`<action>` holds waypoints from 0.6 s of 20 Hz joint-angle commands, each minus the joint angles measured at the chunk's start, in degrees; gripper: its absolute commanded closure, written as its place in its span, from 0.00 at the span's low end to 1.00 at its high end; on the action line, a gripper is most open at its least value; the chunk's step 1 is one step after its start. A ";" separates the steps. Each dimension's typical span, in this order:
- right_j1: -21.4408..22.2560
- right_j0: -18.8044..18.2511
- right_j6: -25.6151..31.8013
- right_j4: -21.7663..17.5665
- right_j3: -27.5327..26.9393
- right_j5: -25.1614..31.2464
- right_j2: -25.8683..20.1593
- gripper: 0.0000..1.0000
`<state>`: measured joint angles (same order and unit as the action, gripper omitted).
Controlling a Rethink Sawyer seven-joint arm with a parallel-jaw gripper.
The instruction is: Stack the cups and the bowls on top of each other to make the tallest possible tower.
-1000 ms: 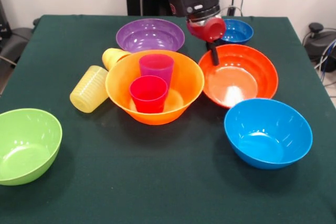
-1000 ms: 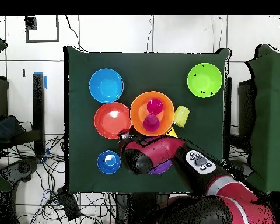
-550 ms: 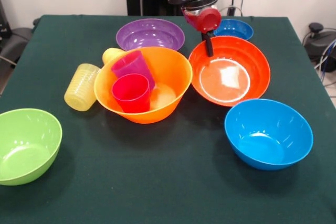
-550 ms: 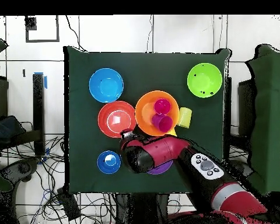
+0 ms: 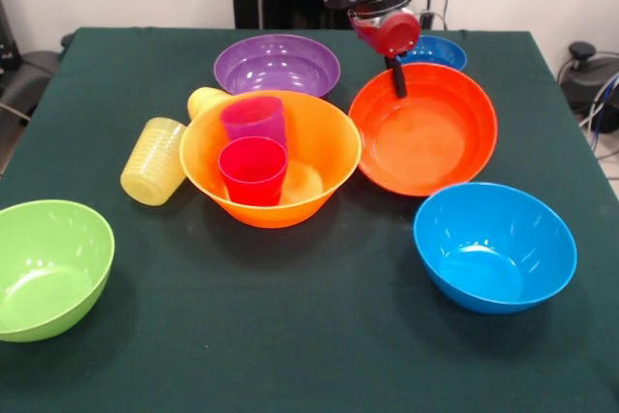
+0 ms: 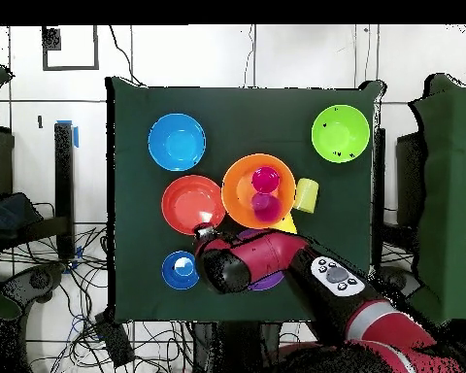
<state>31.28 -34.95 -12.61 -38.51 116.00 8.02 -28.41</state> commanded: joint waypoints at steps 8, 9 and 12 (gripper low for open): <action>-3.48 1.20 -14.48 0.74 3.94 -3.69 -3.45 1.00; -3.23 1.17 -14.46 0.79 4.43 -3.73 -3.70 1.00; -4.03 2.86 -15.00 -0.16 4.69 -5.96 -2.47 1.00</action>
<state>29.10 -34.71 -12.61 -38.51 118.29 5.22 -29.01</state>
